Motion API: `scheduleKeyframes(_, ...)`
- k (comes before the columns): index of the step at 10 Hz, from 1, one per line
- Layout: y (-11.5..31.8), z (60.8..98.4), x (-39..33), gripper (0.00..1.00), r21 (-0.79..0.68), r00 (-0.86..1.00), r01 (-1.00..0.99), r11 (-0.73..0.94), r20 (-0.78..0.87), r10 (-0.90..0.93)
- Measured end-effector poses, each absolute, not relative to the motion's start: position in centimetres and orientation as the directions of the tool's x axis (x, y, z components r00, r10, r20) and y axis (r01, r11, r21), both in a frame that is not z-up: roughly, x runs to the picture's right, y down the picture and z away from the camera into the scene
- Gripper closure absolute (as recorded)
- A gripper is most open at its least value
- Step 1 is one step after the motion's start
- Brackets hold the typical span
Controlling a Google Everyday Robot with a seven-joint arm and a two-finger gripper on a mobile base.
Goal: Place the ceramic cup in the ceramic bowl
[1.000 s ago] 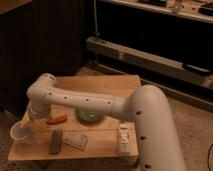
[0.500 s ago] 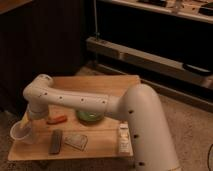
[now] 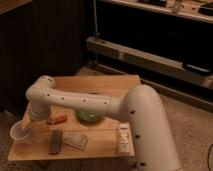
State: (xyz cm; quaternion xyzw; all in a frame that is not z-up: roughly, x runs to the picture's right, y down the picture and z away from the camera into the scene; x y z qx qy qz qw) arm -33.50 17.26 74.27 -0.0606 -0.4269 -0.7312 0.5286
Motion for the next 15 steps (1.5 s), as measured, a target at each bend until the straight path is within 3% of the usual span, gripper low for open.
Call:
scheduleKeyframes(3, 18.0, 74.5, -34.4, 0.58, 0.567, -0.444, 0.82, -0.081, 0.54, -0.715)
scheduleKeyframes(4, 18.0, 74.6, -34.3, 0.61, 0.565, -0.441, 0.821, -0.079, 0.541, -0.716)
scheduleKeyframes(8, 18.0, 75.4, -32.8, 0.51, 0.561, -0.431, 0.825, -0.067, 0.548, -0.717)
scheduleKeyframes(9, 18.0, 75.3, -32.7, 0.55, 0.564, -0.433, 0.823, -0.066, 0.55, -0.714)
scheduleKeyframes(13, 14.3, 74.6, -29.9, 0.92, 0.564, -0.429, 0.824, -0.055, 0.557, -0.712)
scheduleKeyframes(15, 14.1, 75.1, -29.9, 0.94, 0.567, -0.431, 0.822, -0.051, 0.56, -0.707)
